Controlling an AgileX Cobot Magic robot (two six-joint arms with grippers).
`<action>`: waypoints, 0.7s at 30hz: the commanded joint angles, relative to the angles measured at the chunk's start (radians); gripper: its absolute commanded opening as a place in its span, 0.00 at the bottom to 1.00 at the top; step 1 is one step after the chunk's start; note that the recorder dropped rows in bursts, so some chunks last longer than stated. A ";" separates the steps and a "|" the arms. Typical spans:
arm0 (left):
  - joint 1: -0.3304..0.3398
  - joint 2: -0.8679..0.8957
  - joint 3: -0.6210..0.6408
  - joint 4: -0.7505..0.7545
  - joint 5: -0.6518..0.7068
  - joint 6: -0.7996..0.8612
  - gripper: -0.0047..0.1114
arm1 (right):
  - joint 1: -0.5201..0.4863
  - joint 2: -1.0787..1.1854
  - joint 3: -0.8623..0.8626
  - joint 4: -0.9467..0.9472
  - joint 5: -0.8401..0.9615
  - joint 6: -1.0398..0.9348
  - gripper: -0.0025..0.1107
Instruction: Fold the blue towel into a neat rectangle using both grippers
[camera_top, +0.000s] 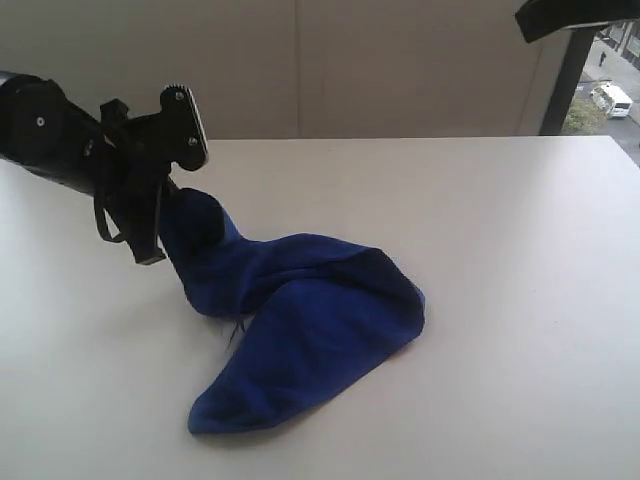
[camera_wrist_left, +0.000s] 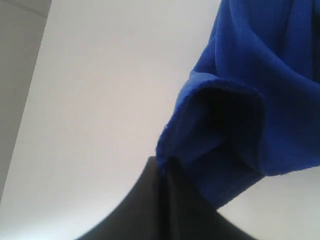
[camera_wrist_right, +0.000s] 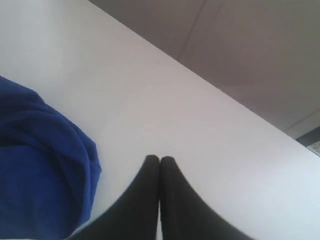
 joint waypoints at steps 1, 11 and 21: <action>0.005 -0.069 -0.001 0.004 0.012 -0.015 0.04 | -0.004 0.074 0.006 0.129 0.083 -0.069 0.03; -0.029 -0.294 -0.001 -0.026 0.014 -0.025 0.04 | 0.111 0.252 0.006 0.590 0.228 -0.850 0.44; -0.138 -0.294 -0.001 -0.074 0.142 0.003 0.04 | 0.342 0.318 0.004 0.590 -0.091 -0.905 0.54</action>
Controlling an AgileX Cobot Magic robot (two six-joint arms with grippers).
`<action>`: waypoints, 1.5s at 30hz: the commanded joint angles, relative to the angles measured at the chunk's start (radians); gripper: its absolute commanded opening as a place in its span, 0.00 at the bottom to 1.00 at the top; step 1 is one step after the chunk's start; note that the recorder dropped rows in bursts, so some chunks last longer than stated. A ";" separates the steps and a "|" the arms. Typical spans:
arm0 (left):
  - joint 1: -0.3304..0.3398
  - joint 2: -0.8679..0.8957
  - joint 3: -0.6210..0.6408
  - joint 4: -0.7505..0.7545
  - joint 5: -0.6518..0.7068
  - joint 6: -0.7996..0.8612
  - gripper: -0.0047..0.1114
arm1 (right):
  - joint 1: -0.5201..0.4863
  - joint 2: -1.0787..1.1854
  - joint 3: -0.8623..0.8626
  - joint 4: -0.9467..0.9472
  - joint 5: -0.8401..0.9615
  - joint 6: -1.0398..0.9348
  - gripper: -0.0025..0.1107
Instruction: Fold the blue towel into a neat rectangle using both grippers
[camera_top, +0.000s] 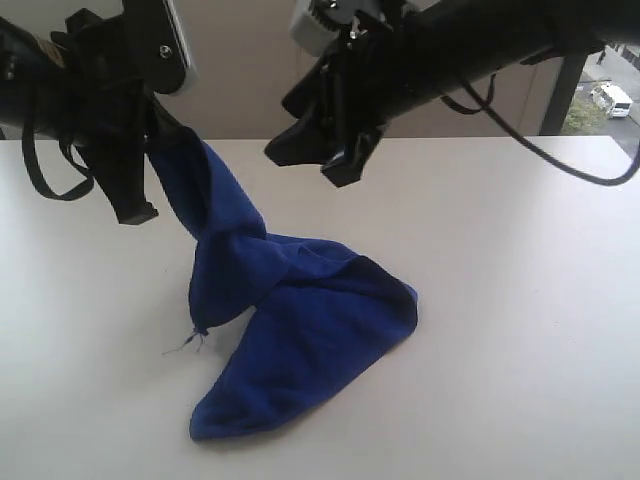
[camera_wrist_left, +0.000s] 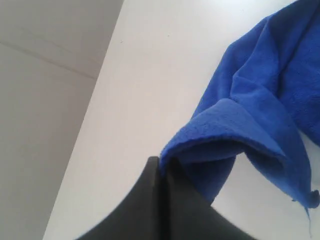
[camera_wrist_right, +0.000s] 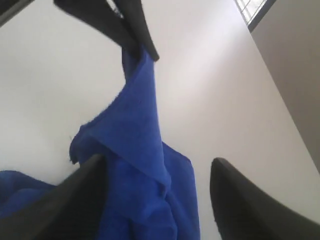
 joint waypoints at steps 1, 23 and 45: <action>-0.047 -0.009 -0.001 -0.022 0.015 0.021 0.04 | 0.081 0.026 0.001 0.015 -0.086 -0.020 0.54; -0.064 -0.009 -0.001 -0.051 0.002 -0.051 0.04 | 0.175 0.095 0.001 0.009 -0.237 0.152 0.54; 0.005 -0.009 -0.001 -0.071 -0.025 -0.313 0.04 | 0.114 0.024 0.001 0.027 -0.169 0.280 0.54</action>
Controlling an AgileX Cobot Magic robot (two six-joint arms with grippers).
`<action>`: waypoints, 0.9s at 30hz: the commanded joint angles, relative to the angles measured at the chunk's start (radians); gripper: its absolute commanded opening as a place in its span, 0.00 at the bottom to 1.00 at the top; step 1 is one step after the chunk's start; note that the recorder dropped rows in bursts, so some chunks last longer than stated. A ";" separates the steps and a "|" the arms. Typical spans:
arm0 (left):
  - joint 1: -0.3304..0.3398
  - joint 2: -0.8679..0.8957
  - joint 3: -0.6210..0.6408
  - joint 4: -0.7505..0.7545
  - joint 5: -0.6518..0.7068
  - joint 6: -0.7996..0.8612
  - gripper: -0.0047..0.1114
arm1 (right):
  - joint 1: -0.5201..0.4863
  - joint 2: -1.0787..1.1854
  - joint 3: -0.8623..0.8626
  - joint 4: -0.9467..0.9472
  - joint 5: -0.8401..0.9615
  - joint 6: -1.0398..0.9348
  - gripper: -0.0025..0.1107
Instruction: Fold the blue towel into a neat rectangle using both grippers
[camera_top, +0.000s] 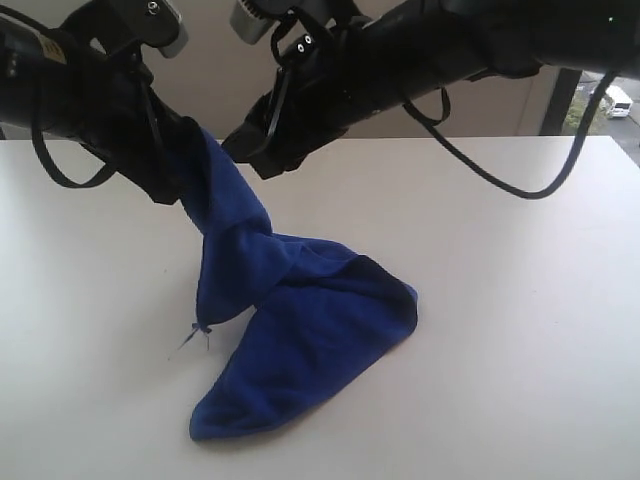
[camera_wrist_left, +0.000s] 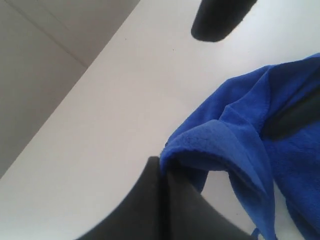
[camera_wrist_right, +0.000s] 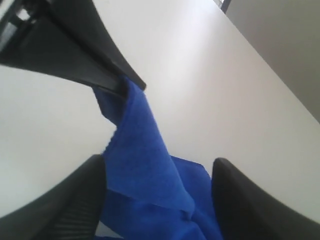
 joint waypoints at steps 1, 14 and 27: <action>0.001 -0.010 -0.004 -0.030 0.005 -0.014 0.04 | -0.005 0.012 0.001 0.142 0.025 -0.108 0.54; 0.001 -0.010 -0.004 -0.037 0.007 -0.010 0.04 | -0.003 0.091 0.001 0.360 0.029 -0.271 0.54; 0.001 -0.010 -0.004 -0.037 0.008 -0.006 0.04 | -0.003 0.144 0.001 0.443 -0.015 -0.343 0.31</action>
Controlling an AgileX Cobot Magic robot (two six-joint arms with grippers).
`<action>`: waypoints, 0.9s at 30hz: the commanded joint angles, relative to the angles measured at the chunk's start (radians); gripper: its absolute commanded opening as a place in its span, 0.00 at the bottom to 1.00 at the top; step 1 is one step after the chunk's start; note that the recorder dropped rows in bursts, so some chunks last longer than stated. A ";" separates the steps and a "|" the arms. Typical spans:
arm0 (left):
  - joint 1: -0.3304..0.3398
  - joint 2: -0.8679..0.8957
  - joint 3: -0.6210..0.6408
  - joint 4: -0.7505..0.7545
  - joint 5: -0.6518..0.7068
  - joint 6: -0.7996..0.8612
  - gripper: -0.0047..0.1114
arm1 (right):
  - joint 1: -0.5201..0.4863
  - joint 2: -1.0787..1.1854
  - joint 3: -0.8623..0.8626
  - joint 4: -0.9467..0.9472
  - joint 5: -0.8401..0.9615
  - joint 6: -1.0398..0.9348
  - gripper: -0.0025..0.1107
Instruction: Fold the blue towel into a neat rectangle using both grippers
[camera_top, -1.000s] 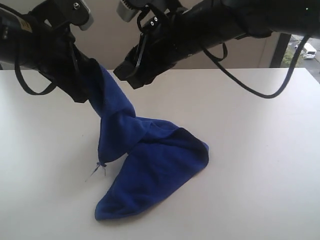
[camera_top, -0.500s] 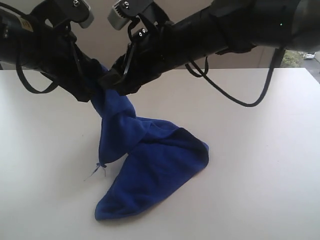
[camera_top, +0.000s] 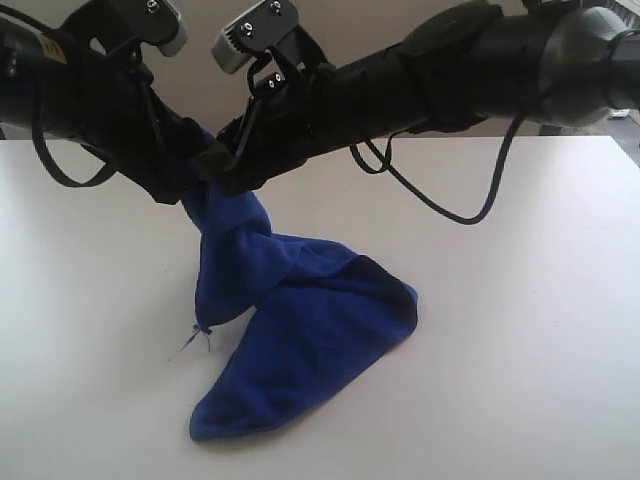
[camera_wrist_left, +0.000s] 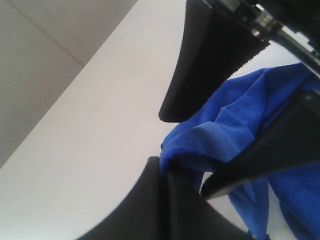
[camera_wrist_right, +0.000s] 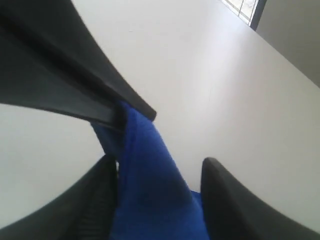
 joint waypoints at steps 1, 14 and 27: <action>0.001 -0.010 -0.004 -0.018 0.004 -0.002 0.04 | -0.003 0.004 0.001 0.073 -0.006 -0.070 0.26; 0.001 -0.010 -0.004 0.096 0.005 0.033 0.33 | -0.094 -0.191 0.001 -0.435 -0.234 0.236 0.02; 0.001 0.092 -0.002 0.013 0.013 -0.055 0.59 | -0.149 -0.476 0.001 -0.647 -0.078 0.347 0.02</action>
